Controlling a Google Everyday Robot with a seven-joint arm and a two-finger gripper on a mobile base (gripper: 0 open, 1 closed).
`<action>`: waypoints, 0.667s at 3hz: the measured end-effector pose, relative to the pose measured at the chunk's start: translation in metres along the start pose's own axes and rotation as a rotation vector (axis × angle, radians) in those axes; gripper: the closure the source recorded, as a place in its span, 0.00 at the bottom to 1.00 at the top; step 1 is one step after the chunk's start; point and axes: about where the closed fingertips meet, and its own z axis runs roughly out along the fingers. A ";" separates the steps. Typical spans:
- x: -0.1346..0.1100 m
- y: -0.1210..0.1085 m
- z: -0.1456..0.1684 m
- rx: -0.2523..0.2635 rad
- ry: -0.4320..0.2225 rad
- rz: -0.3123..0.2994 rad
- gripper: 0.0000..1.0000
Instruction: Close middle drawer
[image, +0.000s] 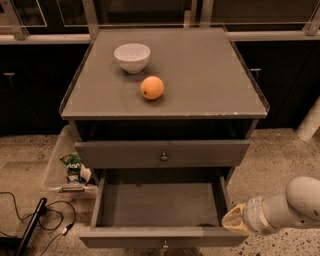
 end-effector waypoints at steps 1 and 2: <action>0.000 0.000 0.000 0.000 0.000 0.000 1.00; 0.009 0.001 0.025 -0.027 -0.024 0.020 1.00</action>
Offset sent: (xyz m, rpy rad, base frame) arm 0.0046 0.0141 -0.0655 0.0838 0.0611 -0.0111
